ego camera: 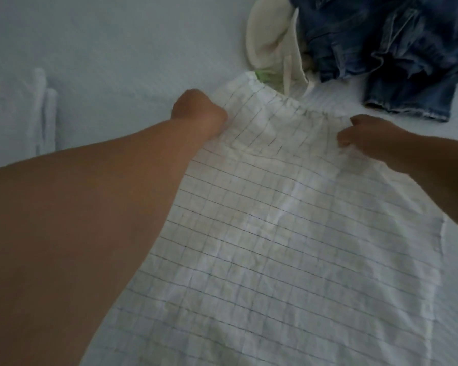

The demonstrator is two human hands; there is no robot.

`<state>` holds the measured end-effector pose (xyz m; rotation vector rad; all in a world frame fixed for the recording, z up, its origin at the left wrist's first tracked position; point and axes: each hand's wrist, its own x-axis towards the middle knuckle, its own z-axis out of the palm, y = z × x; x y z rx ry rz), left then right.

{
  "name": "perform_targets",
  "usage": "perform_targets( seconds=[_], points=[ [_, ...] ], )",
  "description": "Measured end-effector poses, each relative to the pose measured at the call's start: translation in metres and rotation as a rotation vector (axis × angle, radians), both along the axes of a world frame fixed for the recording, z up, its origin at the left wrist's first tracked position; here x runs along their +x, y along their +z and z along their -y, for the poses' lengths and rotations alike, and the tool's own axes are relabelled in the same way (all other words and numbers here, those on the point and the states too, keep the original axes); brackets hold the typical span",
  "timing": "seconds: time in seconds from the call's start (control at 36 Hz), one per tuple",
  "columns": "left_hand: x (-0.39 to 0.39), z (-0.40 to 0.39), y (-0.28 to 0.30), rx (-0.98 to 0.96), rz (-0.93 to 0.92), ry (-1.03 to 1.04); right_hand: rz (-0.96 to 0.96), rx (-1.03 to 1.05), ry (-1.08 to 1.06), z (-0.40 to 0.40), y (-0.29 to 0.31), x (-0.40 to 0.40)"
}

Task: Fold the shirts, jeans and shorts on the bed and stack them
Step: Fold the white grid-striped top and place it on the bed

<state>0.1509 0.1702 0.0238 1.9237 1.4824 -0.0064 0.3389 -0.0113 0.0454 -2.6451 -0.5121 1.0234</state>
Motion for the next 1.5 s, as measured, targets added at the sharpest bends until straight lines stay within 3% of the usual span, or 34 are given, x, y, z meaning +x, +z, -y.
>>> perform_targets(
  seconds=[0.11, 0.22, 0.33, 0.47, 0.58, 0.78, 0.86, 0.97, 1.06, 1.14, 1.22, 1.28, 1.33, 1.5],
  points=[
    [-0.002, -0.004, -0.002, 0.107, -0.013, 0.033, -0.027, -0.162, 0.232, 0.022, -0.002, 0.015],
    [-0.002, -0.007, -0.002, 0.066, 0.054, 0.101, 0.183, -0.168, 0.327, 0.038, -0.009, 0.022],
    [0.002, -0.007, 0.003, -0.064, 0.106, 0.093, 0.231, -0.094, 0.279, 0.046, -0.016, 0.020],
    [0.011, -0.006, 0.018, -0.317, 0.320, 0.182, 0.225, 0.070, 0.256, 0.046, -0.008, 0.008],
    [-0.008, -0.006, 0.024, -0.365, 0.416, 0.269, 0.314, 0.253, 0.139, 0.058, 0.012, -0.021],
    [-0.089, 0.020, 0.050, -0.365, 0.629, 0.198, 0.598, 0.468, 0.394, 0.125, 0.044, -0.102],
    [-0.143, 0.044, 0.056, -0.305, 0.573, 0.126, 0.592, 0.438, 0.445, 0.161, 0.040, -0.144],
    [-0.205, 0.084, 0.043, -0.179, 0.204, 0.054, 0.496, 0.261, 0.445, 0.201, 0.026, -0.195],
    [-0.229, 0.106, 0.035, -0.182, 0.182, 0.268, 0.398, 0.207, 0.411, 0.219, 0.018, -0.217],
    [-0.231, 0.115, 0.034, -0.423, 0.389, 0.622, 0.177, 0.190, 0.156, 0.226, 0.020, -0.224],
    [-0.226, 0.117, 0.032, -0.493, 0.326, 0.513, -0.041, 0.143, -0.406, 0.230, 0.017, -0.217],
    [-0.214, 0.116, 0.031, -0.481, 0.259, 0.483, -0.271, 0.261, -0.899, 0.230, 0.014, -0.204],
    [-0.201, 0.114, 0.028, -0.484, 0.219, 0.522, -0.478, 0.390, -1.257, 0.226, 0.012, -0.189],
    [-0.183, 0.118, 0.027, -0.575, 0.270, 0.695, -0.682, 0.685, -1.457, 0.203, 0.017, -0.165]
  ],
)
